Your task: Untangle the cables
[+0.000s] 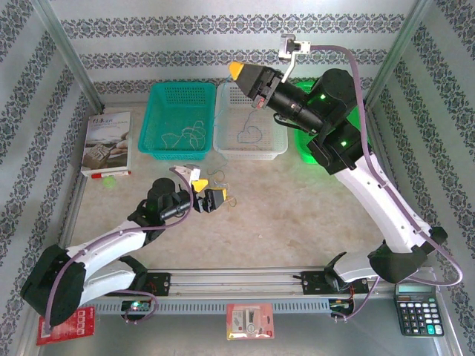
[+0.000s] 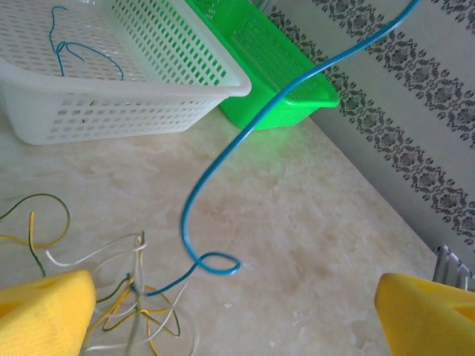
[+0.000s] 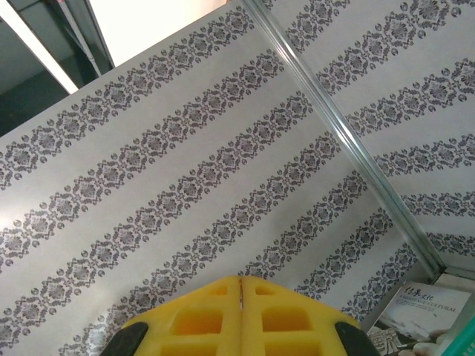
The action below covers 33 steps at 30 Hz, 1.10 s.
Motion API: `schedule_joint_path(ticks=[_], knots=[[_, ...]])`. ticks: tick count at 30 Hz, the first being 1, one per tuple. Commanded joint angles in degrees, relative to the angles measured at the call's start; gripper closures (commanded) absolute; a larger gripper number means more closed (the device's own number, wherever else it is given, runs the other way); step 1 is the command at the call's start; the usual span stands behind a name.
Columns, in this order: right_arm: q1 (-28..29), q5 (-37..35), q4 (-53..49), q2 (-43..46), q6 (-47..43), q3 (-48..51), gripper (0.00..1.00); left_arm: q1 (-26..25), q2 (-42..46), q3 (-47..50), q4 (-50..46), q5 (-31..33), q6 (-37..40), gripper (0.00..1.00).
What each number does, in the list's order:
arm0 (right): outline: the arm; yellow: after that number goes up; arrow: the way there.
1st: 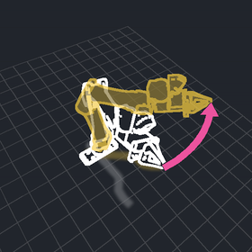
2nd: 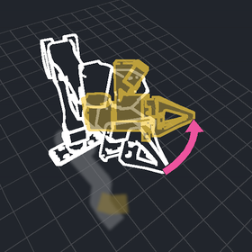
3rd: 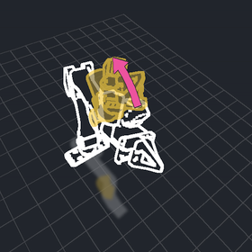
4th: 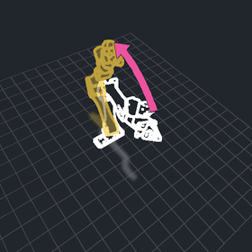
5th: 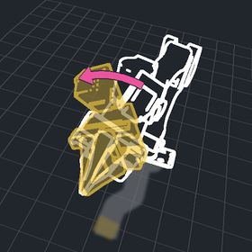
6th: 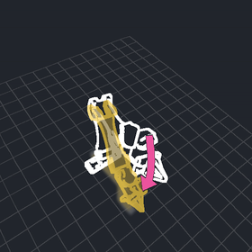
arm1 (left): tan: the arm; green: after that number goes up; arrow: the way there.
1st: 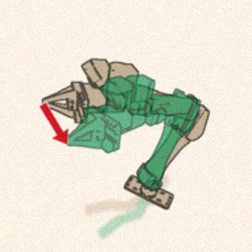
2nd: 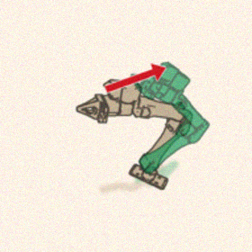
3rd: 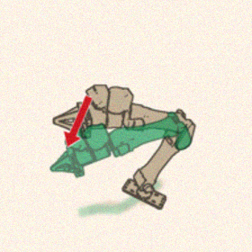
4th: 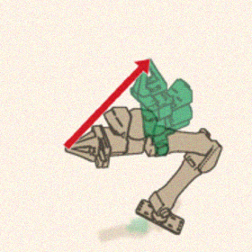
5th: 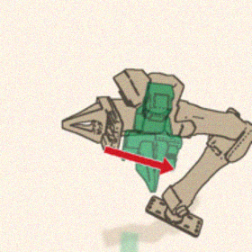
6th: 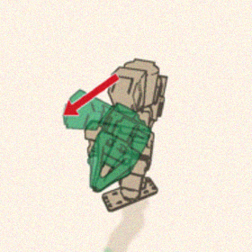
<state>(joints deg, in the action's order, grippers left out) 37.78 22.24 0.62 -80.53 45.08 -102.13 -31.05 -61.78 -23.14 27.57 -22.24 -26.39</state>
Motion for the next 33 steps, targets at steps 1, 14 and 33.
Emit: schedule_joint_path(ticks=[1,14,33], knots=[[1.03,1.66,2.18,0.07,-0.7,-1.59,1.0,-0.68,-2.1,-3.55,-1.42,1.15,3.16,0.03],[4.64,3.43,2.13,-1.88,0.08,-4.79,1.0,-0.68,-18.63,-3.96,16.15,11.89,-2.55,0.29],[-2.19,4.55,0.05,-8.24,-0.07,-28.64,1.0,-0.75,-23.72,1.5,23.1,10.05,-5.69,0.74]])
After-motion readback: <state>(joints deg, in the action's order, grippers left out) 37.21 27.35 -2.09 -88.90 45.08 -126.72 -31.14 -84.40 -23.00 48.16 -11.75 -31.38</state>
